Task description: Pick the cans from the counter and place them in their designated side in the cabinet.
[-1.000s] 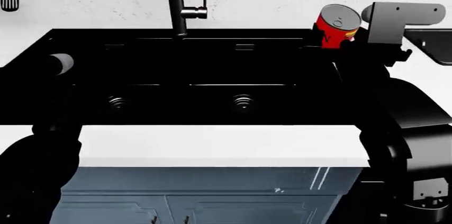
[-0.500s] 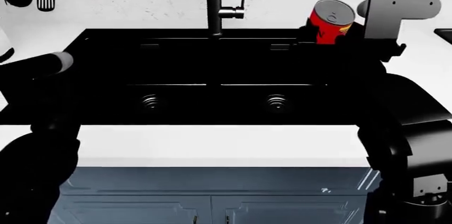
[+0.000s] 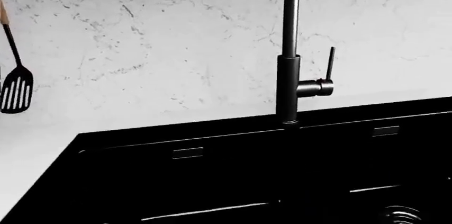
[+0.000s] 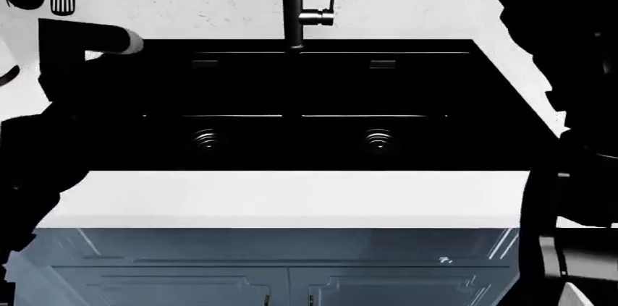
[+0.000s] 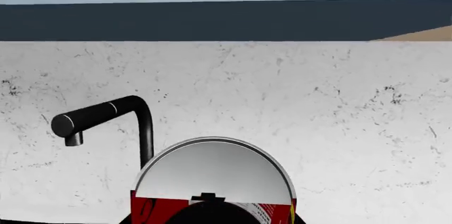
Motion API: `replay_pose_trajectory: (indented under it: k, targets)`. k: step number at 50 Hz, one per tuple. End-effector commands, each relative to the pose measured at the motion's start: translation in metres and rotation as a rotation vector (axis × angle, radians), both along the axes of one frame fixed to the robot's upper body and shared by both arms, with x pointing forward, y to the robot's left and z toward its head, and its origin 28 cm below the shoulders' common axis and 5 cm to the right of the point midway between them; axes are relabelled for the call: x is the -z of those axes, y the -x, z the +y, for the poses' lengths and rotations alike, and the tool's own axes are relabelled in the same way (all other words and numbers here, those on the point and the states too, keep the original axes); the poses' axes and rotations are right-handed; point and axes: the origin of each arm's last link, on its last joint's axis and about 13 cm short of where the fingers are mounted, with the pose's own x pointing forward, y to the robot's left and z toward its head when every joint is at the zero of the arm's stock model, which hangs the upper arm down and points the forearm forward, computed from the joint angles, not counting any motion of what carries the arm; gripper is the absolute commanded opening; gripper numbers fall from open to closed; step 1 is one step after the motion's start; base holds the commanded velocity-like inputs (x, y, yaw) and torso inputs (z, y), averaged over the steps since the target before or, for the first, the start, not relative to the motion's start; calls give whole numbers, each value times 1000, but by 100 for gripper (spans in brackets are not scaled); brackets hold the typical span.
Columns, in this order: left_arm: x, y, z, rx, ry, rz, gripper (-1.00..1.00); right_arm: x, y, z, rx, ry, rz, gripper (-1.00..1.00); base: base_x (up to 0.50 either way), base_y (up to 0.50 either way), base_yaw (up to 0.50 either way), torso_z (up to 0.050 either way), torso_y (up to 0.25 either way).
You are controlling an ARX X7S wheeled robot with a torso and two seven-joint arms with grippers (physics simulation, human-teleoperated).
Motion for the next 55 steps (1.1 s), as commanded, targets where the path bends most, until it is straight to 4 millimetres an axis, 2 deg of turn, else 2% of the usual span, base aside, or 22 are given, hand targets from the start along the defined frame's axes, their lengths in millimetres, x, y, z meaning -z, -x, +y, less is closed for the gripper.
replay_pose_trajectory:
  k: [1,6,13,17,24,42,55]
  targets:
    - [-26,-2,16,183,-83,220,100,-66,0,-4,-6,49,-42,-100,0,0,0,0,0]
    - [-33,-3,21,254,-124,241,100,-98,-3,-2,-14,62,-71,-100,0,0,0,0,0]
    - [-41,-13,28,246,-155,256,100,-148,-12,0,3,31,-105,-100,0,0,0,0,0]
    - [-47,-17,31,230,-162,254,100,-158,-6,4,11,22,-114,-100,0,0,0,0,0]
    - [-56,-24,38,211,-172,254,100,-169,4,13,4,-1,-102,-100,0,0,0,0,1]
    - [-81,-37,50,176,-198,240,100,-174,13,23,30,29,-22,-100,0,0,0,0,0]
    - [-85,-43,59,134,-210,243,100,-177,16,23,41,18,-26,-100,0,0,0,0,1]
